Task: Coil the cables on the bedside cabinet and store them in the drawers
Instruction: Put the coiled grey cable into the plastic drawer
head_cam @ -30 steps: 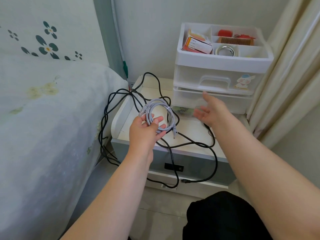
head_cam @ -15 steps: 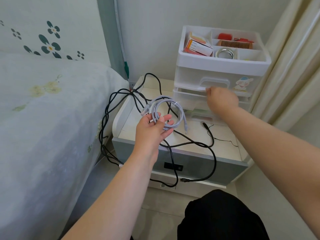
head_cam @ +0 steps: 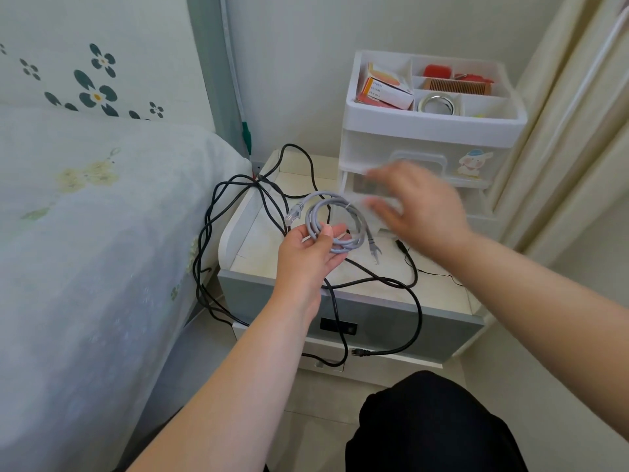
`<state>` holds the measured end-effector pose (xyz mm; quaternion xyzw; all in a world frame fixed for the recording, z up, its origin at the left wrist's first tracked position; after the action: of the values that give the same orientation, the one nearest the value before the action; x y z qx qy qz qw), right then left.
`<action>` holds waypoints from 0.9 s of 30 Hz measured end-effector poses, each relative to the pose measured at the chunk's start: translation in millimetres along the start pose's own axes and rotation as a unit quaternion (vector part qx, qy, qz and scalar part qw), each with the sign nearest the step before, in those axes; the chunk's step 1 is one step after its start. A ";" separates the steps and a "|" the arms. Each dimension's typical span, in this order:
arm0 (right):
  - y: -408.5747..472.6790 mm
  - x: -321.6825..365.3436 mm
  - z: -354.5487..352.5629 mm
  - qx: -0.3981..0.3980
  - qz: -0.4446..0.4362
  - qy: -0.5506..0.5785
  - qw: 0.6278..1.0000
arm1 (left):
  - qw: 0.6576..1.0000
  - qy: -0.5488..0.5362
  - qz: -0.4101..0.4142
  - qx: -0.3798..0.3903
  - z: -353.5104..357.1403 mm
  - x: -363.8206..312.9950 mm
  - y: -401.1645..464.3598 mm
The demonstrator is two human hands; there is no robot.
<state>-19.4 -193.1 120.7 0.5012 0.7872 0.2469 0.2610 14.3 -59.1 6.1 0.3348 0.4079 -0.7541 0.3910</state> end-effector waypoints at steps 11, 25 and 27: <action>-30.1 44.4 5.7 0.031 -0.127 0.002 0.991 | 0.985 -0.114 -0.027 0.127 37.4 5.8 -4.1; -19.0 -91.8 26.8 0.191 0.203 0.132 0.951 | 0.983 0.052 -0.012 0.177 64.8 21.0 -3.5; -24.3 -103.4 39.1 0.229 0.227 0.136 0.937 | 0.983 0.062 -0.010 0.172 64.2 21.8 -1.9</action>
<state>27.7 -292.2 92.8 0.6747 0.7156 0.1778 -0.0333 -9.6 -121.6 17.2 0.4394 0.2987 -0.7945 0.2940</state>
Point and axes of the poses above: each hand's wrist, its own y-axis towards the middle knuckle, its own z-axis out of the palm, x = y × z, the point moved 8 cm from there along y, towards the middle knuckle, and after that the axes turned 13 degrees about -z, right-handed, at the moved point
